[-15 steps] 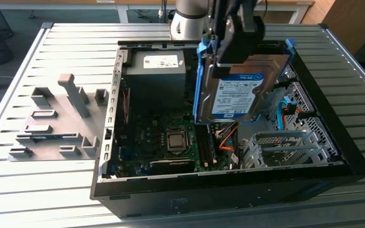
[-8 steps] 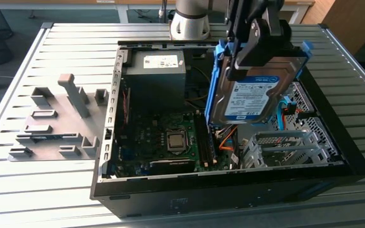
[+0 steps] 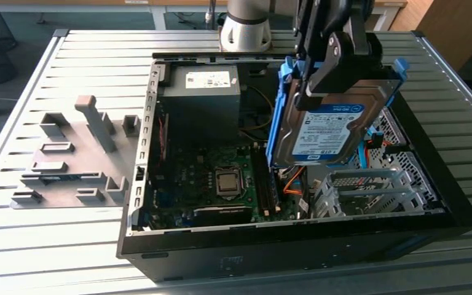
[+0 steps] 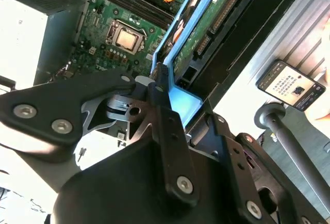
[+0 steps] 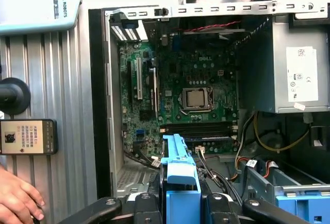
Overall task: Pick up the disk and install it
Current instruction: 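Insert the disk into the insertion slot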
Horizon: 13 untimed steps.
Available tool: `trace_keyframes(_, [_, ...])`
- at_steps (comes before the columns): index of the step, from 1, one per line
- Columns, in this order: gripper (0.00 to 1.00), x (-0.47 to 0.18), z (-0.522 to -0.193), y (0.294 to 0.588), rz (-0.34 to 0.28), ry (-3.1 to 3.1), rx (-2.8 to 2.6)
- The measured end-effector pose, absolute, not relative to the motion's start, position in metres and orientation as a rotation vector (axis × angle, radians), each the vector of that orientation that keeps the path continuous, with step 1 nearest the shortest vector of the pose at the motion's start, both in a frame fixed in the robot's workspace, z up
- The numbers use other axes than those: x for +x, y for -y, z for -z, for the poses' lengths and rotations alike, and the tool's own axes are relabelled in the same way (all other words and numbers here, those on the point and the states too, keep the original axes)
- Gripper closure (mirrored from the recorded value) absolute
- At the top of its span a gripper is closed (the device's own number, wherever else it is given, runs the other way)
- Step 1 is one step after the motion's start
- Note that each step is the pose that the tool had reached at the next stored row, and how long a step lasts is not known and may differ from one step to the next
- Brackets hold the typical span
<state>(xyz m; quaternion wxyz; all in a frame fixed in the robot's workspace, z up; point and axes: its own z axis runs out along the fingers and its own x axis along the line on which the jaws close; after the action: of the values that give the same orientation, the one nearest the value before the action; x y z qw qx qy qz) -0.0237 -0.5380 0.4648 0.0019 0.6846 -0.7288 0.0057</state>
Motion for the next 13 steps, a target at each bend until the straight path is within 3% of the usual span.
trace_keyframes(13, [0.64, 0.011, -0.464, 0.541, -0.015, 2.286, 2.147])
